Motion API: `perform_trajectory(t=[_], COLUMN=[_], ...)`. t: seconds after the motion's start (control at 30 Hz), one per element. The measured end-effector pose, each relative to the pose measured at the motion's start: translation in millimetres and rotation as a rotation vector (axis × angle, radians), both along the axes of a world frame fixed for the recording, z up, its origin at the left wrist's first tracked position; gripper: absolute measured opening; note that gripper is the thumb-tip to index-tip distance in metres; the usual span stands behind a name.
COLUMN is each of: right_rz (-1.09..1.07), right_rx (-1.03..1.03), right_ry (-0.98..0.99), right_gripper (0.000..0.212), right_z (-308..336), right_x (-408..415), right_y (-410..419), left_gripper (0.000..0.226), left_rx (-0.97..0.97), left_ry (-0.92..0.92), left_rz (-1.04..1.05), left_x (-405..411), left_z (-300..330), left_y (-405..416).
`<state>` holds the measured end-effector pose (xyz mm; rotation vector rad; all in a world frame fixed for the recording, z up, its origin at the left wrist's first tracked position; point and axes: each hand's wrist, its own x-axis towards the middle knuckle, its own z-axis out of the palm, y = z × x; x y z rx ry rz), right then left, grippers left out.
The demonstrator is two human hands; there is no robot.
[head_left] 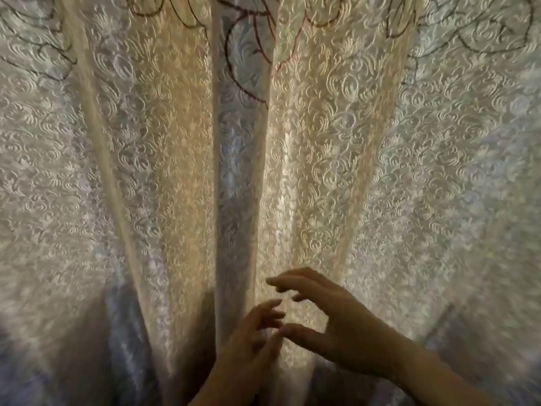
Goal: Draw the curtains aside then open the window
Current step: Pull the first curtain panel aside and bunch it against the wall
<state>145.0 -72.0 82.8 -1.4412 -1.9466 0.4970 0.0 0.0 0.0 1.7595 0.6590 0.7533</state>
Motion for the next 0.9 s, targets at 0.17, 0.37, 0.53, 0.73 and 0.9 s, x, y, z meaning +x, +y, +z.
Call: perform_trajectory(t=[0.17,0.37,0.53,0.73,0.9], right_rz=[0.109,0.085,-0.031,-0.055,-0.090], right_rx=[0.237,0.019,0.072,0.322,0.485], right_ry=[-0.903,-1.643,-1.736,-1.592,-1.648], right_gripper=[0.053,0.068,0.025,0.021,0.018], right_z=[35.7,67.5,68.5,61.2,62.2], right_x=[-0.7,27.2,75.3,147.7,229.8], right_y=[46.1,57.5,58.7,34.6,-14.2], left_gripper=[0.112,0.069,0.044,0.046,0.042], left_rx=[0.204,0.289,0.292,0.295,0.279], left_ry=[0.067,-0.017,-0.110,-0.110,-0.119], left_rz=[0.202,0.297,0.162,0.097,0.029], left_x=[62.9,113.9,137.3,197.1,268.1], left_z=[-13.5,-22.1,-20.9,-20.9,-7.3], left_y=[3.7,23.3,32.7,9.2,-31.4])
